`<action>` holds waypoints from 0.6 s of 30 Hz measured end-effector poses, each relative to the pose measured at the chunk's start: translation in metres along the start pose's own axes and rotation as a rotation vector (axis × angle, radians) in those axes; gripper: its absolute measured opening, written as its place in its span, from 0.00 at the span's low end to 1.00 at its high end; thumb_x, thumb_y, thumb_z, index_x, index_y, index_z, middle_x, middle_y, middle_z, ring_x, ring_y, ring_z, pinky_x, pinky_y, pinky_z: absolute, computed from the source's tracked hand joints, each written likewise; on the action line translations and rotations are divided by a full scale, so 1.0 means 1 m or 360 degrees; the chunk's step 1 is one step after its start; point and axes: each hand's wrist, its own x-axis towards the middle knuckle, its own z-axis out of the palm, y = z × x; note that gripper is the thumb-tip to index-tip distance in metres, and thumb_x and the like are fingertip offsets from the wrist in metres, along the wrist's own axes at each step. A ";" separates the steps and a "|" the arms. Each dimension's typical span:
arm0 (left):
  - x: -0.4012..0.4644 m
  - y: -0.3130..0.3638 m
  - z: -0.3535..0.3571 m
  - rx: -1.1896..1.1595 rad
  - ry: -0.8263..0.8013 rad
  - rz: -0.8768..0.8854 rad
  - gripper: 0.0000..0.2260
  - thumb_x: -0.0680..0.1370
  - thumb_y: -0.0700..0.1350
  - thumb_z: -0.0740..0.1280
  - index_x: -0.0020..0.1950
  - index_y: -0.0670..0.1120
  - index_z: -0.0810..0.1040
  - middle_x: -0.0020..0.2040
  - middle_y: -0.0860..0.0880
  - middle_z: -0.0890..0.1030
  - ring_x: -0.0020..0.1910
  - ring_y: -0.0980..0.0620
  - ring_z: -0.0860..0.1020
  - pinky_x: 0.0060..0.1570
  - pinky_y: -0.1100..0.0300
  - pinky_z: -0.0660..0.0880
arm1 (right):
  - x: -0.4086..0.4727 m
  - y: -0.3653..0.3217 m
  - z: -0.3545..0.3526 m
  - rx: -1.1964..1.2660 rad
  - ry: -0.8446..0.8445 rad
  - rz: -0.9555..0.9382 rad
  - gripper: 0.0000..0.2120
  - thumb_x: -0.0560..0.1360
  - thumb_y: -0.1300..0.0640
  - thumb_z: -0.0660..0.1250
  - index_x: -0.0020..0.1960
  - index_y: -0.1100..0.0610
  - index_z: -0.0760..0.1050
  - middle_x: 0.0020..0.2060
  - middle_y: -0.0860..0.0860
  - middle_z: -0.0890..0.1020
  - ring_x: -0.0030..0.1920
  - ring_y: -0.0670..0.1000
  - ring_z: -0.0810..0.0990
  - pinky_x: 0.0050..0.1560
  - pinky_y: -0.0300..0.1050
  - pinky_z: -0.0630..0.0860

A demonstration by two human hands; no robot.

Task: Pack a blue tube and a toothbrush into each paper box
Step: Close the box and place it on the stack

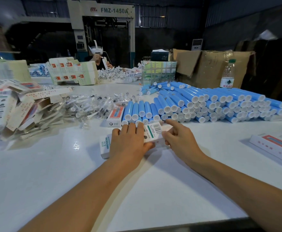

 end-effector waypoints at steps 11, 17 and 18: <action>-0.004 0.004 0.001 0.0047 -0.0011 0.0138 0.33 0.77 0.66 0.53 0.75 0.47 0.54 0.67 0.47 0.67 0.64 0.46 0.66 0.58 0.52 0.62 | 0.002 -0.002 -0.002 0.0129 -0.0024 0.0179 0.04 0.77 0.63 0.65 0.47 0.57 0.78 0.35 0.50 0.80 0.26 0.39 0.75 0.28 0.32 0.70; -0.003 0.008 0.003 0.0088 -0.0005 0.0132 0.33 0.78 0.64 0.53 0.75 0.45 0.54 0.68 0.46 0.67 0.64 0.46 0.66 0.58 0.51 0.63 | -0.001 -0.004 0.002 0.0300 0.0074 0.0249 0.10 0.77 0.66 0.64 0.40 0.58 0.81 0.30 0.47 0.81 0.26 0.40 0.75 0.26 0.30 0.69; -0.003 0.009 0.003 0.0099 0.0000 0.0141 0.32 0.78 0.64 0.53 0.75 0.44 0.55 0.67 0.46 0.67 0.63 0.46 0.67 0.58 0.51 0.63 | -0.001 -0.005 0.003 0.0338 0.0061 0.0281 0.09 0.77 0.66 0.63 0.43 0.61 0.81 0.31 0.48 0.80 0.23 0.39 0.74 0.25 0.29 0.68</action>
